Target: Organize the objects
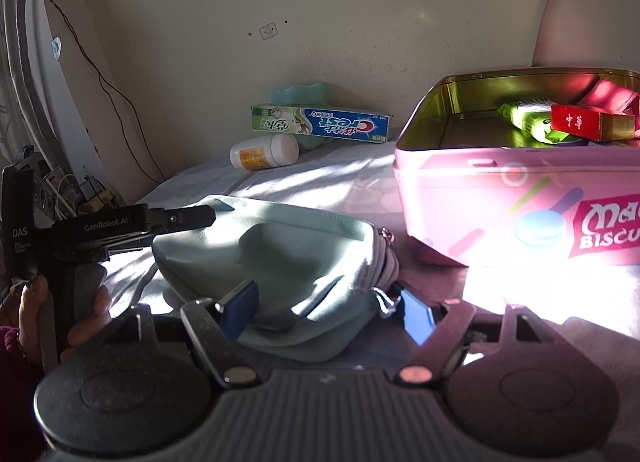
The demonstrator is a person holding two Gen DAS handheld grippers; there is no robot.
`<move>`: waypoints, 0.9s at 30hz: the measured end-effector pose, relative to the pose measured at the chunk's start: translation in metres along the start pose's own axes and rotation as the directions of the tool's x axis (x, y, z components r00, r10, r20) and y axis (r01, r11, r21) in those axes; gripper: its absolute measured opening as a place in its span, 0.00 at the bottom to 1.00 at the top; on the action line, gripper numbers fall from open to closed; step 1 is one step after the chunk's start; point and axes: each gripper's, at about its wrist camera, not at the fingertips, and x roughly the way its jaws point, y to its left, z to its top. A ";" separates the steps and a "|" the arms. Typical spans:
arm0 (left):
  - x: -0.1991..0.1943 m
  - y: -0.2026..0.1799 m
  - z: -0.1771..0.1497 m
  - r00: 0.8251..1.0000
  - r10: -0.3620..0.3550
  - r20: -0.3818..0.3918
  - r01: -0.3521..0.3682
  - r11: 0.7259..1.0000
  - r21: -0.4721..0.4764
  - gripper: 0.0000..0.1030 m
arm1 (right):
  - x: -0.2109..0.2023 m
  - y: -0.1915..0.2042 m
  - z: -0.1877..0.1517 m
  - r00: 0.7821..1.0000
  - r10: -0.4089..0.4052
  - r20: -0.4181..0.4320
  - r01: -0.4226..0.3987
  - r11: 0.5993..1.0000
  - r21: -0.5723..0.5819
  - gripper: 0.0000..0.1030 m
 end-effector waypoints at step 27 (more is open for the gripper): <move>0.072 -0.193 0.097 0.968 -0.207 0.142 0.181 0.967 0.182 0.66 | -0.089 -0.096 0.082 0.783 -0.394 0.482 0.391 0.914 0.112 0.57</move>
